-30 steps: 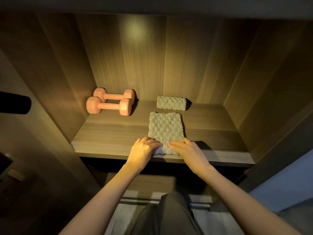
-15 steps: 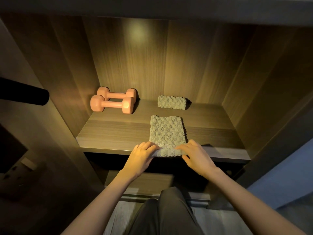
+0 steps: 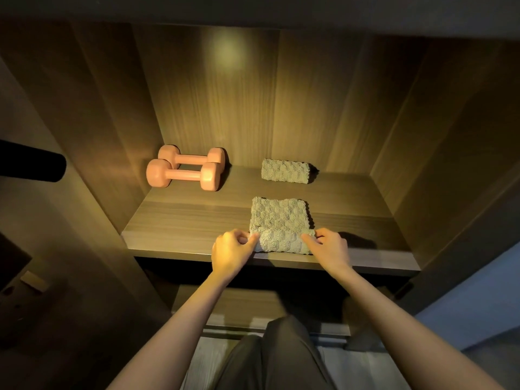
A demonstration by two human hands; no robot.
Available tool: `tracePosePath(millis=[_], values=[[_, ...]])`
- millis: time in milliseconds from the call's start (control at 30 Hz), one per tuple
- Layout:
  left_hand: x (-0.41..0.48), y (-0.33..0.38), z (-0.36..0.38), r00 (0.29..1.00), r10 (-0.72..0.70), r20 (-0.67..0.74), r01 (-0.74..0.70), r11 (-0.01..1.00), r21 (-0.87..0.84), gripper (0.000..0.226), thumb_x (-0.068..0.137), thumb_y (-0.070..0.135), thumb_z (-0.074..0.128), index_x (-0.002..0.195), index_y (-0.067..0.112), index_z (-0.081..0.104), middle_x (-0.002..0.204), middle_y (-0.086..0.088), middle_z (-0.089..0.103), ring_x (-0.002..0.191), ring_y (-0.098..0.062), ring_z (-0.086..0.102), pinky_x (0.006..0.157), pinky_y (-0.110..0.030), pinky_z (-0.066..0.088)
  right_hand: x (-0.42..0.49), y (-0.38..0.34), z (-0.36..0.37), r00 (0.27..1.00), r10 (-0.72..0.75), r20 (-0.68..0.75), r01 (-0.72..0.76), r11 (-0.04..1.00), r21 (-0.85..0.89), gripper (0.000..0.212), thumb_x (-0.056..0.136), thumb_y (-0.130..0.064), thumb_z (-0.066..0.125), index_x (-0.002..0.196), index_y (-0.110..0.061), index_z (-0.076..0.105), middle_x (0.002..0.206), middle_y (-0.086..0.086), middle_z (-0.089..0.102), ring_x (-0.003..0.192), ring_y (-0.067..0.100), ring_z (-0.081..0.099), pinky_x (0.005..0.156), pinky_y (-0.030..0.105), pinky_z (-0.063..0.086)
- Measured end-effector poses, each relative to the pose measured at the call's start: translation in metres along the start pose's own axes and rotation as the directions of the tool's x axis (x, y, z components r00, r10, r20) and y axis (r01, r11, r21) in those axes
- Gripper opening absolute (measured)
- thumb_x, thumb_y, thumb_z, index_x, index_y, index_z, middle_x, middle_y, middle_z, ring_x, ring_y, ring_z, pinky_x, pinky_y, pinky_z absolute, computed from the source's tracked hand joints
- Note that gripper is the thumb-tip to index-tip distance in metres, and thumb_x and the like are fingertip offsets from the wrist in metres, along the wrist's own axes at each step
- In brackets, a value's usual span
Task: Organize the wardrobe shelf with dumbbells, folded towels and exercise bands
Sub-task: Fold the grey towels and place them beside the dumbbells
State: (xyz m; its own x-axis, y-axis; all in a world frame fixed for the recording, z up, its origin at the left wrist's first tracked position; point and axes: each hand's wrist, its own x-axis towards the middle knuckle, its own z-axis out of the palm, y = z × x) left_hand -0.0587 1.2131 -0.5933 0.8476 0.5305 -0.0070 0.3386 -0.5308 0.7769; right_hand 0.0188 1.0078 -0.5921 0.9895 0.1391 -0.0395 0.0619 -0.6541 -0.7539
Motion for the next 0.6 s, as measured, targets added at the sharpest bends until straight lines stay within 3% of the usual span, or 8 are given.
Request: tracePosePath(millis=[100, 167, 233, 300, 400, 467, 533, 600], values=[[-0.002, 0.001, 0.006, 0.995, 0.0, -0.101, 0.004, 0.999, 0.041, 0.029, 0.082, 0.049, 0.064, 0.081, 0.021, 0.069, 0.074, 0.011, 0.069, 0.079, -0.013, 0.066, 0.071, -0.031, 0.053, 0.002, -0.004, 0.006, 0.996, 0.018, -0.088, -0.026, 0.996, -0.087, 0.041, 0.087, -0.049, 0.061, 0.114, -0.018, 0.062, 0.077, -0.009, 0.064, 0.076, 0.01, 0.06, 0.065, 0.026, 0.042], [-0.002, 0.0, 0.008, 0.987, 0.051, -0.151, -0.042, 0.997, 0.064, 0.028, 0.081, 0.048, 0.065, 0.084, 0.02, 0.063, 0.077, 0.012, 0.066, 0.081, -0.013, 0.062, 0.07, -0.033, 0.051, 0.001, -0.007, 0.008, 0.994, -0.037, -0.107, 0.015, 0.981, -0.193, 0.039, 0.089, -0.046, 0.06, 0.119, -0.023, 0.053, 0.076, -0.009, 0.064, 0.074, 0.014, 0.061, 0.06, 0.025, 0.041], [-0.001, -0.003, 0.009, 0.965, 0.193, -0.178, -0.172, 0.977, 0.124, 0.027, 0.083, 0.041, 0.066, 0.092, 0.017, 0.056, 0.089, 0.008, 0.059, 0.086, -0.015, 0.052, 0.071, -0.035, 0.047, 0.001, -0.011, 0.008, 0.984, -0.135, -0.114, 0.096, 0.952, -0.292, 0.038, 0.09, -0.04, 0.061, 0.121, -0.024, 0.045, 0.081, -0.007, 0.063, 0.074, 0.015, 0.061, 0.057, 0.025, 0.043], [0.0, -0.005, 0.008, 0.896, 0.417, -0.156, -0.372, 0.894, 0.252, 0.021, 0.087, 0.029, 0.065, 0.101, 0.016, 0.055, 0.097, 0.003, 0.055, 0.089, -0.019, 0.048, 0.071, -0.033, 0.042, 0.001, -0.014, 0.006, 0.943, -0.306, -0.132, 0.228, 0.881, -0.415, 0.038, 0.089, -0.031, 0.064, 0.121, -0.024, 0.046, 0.103, -0.001, 0.062, 0.093, 0.019, 0.06, 0.063, 0.029, 0.049], [0.002, 0.0, 0.007, 0.747, 0.664, -0.03, -0.585, 0.678, 0.445, 0.02, 0.088, 0.015, 0.065, 0.107, 0.018, 0.061, 0.1, 0.002, 0.061, 0.085, -0.023, 0.053, 0.068, -0.033, 0.038, -0.001, -0.015, 0.005, 0.812, -0.582, 0.033, 0.491, 0.652, -0.579, 0.048, 0.083, -0.009, 0.069, 0.127, -0.023, 0.056, 0.127, 0.002, 0.057, 0.116, 0.026, 0.053, 0.08, 0.037, 0.05], [0.003, 0.002, 0.006, 0.693, 0.717, 0.07, -0.666, 0.601, 0.443, 0.02, 0.088, 0.014, 0.065, 0.106, 0.021, 0.068, 0.104, 0.004, 0.067, 0.086, -0.022, 0.059, 0.069, -0.031, 0.036, -0.003, -0.01, 0.008, 0.753, -0.627, 0.202, 0.608, 0.543, -0.579, 0.062, 0.081, 0.004, 0.065, 0.135, -0.025, 0.053, 0.139, 0.001, 0.052, 0.125, 0.026, 0.048, 0.091, 0.041, 0.047], [0.003, -0.001, 0.006, 0.69, 0.714, 0.121, -0.687, 0.593, 0.421, 0.023, 0.089, 0.016, 0.064, 0.109, 0.022, 0.071, 0.115, 0.005, 0.068, 0.1, -0.02, 0.063, 0.08, -0.032, 0.04, -0.005, -0.003, 0.009, 0.746, -0.603, 0.281, 0.641, 0.538, -0.548, 0.065, 0.086, 0.006, 0.056, 0.141, -0.027, 0.046, 0.145, -0.006, 0.047, 0.128, 0.02, 0.045, 0.097, 0.037, 0.043], [0.001, -0.008, 0.005, 0.721, 0.673, 0.166, -0.67, 0.616, 0.416, 0.029, 0.094, 0.018, 0.057, 0.121, 0.023, 0.065, 0.129, 0.006, 0.061, 0.122, -0.018, 0.055, 0.105, -0.036, 0.034, -0.006, 0.004, 0.008, 0.766, -0.579, 0.279, 0.63, 0.593, -0.501, 0.066, 0.089, 0.005, 0.05, 0.144, -0.03, 0.04, 0.146, -0.013, 0.043, 0.13, 0.014, 0.041, 0.102, 0.032, 0.04]])
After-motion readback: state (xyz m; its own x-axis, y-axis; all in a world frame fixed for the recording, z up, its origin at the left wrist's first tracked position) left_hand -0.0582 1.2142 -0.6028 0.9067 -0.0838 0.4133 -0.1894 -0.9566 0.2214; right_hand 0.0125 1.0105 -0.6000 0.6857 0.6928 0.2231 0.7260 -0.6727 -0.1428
